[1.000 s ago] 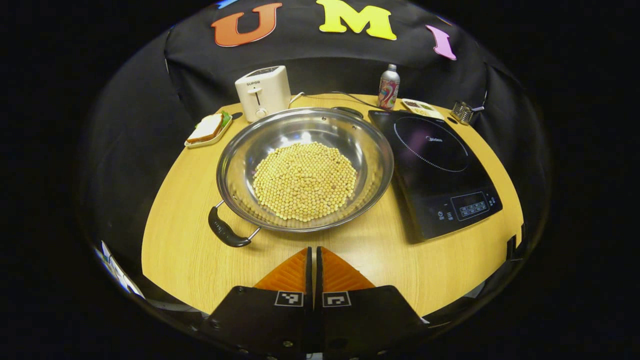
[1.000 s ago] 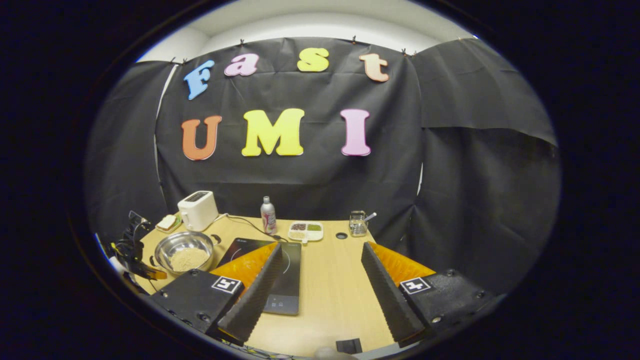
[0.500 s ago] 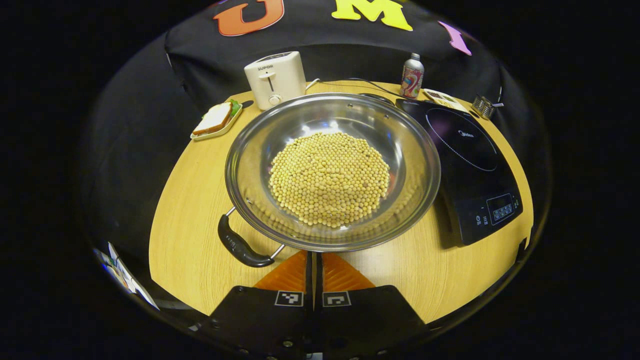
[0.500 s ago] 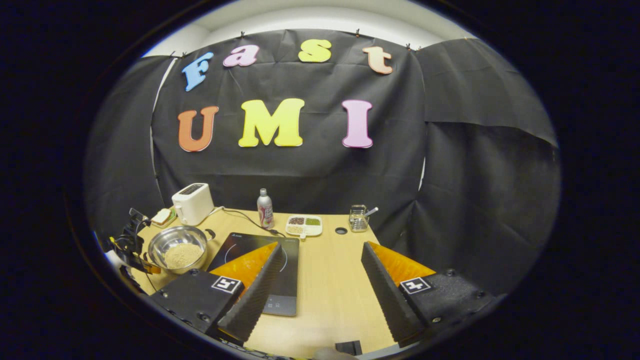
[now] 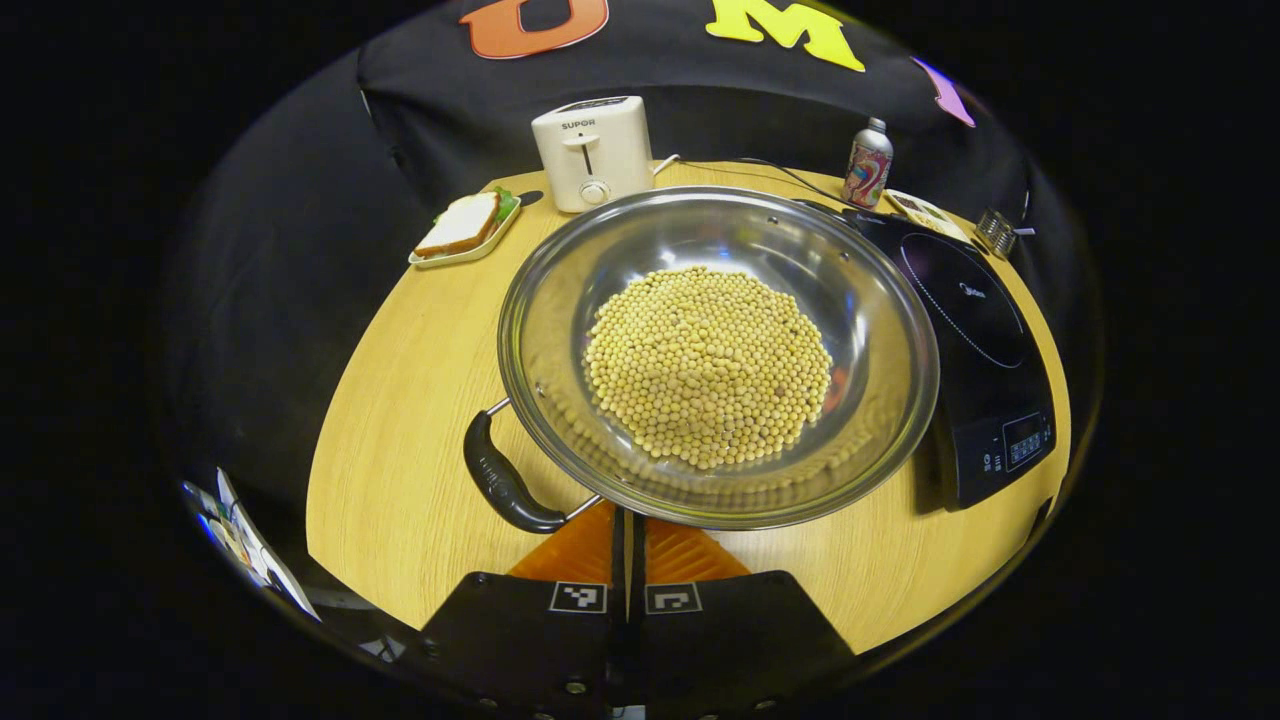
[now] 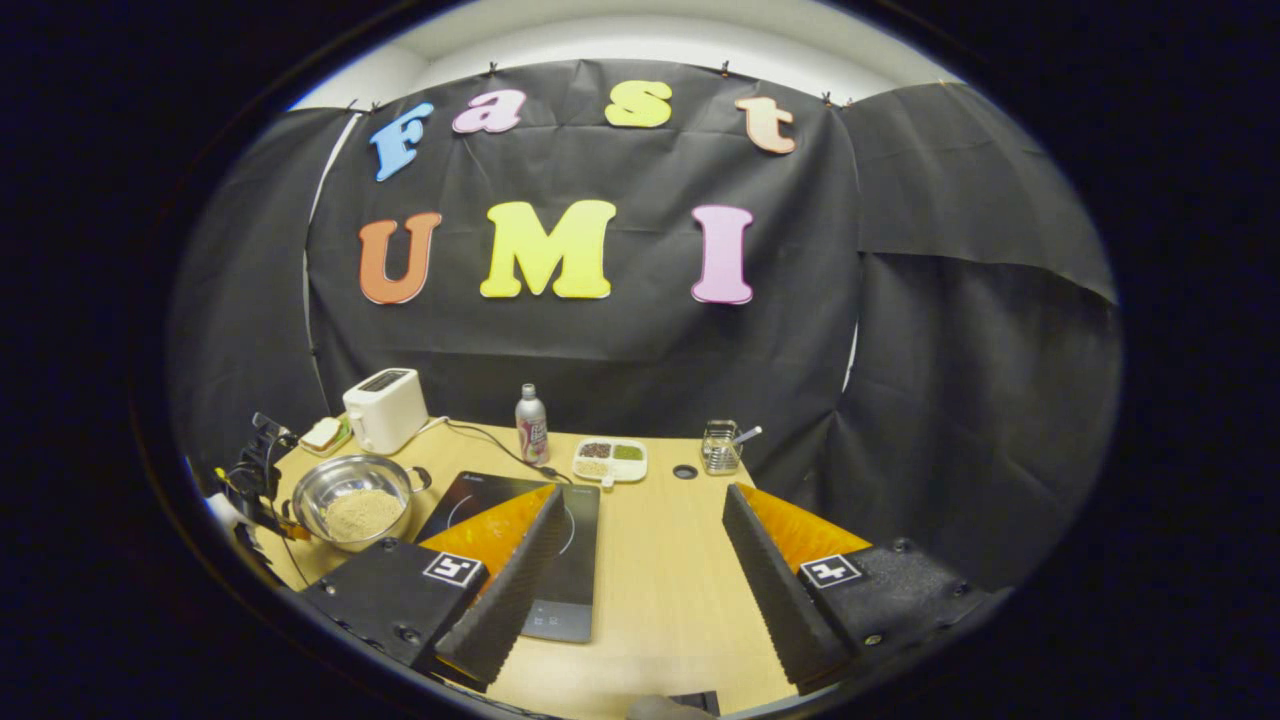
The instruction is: First push the handle of the pot to place it horizontally, then grasp the pot with both hands and set it on the induction cooktop.
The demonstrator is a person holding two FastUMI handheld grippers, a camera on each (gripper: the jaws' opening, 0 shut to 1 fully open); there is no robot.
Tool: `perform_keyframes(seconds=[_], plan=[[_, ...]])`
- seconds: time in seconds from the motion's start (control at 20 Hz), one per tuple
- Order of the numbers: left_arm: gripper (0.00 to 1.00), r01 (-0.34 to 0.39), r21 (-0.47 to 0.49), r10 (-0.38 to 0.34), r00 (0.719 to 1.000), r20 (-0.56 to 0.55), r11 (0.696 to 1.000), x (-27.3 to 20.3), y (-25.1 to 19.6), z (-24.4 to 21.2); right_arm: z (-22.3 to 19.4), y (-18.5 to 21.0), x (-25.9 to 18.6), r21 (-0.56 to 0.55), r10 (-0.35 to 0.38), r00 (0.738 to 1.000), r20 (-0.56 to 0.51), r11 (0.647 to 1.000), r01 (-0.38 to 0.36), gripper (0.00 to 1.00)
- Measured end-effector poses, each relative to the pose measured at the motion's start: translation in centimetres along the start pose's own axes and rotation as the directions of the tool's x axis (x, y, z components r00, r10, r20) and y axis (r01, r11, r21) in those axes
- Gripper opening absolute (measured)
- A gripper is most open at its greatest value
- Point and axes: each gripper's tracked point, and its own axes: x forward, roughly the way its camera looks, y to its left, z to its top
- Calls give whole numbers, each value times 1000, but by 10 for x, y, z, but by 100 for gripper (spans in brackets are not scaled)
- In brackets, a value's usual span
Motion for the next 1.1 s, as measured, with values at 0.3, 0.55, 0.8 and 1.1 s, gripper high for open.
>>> perform_keyframes(seconds=[0.3, 0.55, 0.8, 1.1], plan=[[10, -29, -35, 30, 1000, 2, 999, 3, 21, 4, 7, 2, 2, -17, 2, 1000, 8, 1000, -2, 100], [0, -55, -76, 55, 998, 1, 996, 10, 39, 13, 10, 3, 4, -27, 0, 1000, 10, 1000, 1, 100], [0, -66, -123, 67, 998, 0, 990, 16, 53, 22, 14, 5, 7, -37, -1, 1000, 8, 999, 1, 100], [10, -81, -126, 83, 997, 8, 989, 22, 62, 31, 18, 5, 9, -51, -5, 1000, 12, 999, 5, 100]])
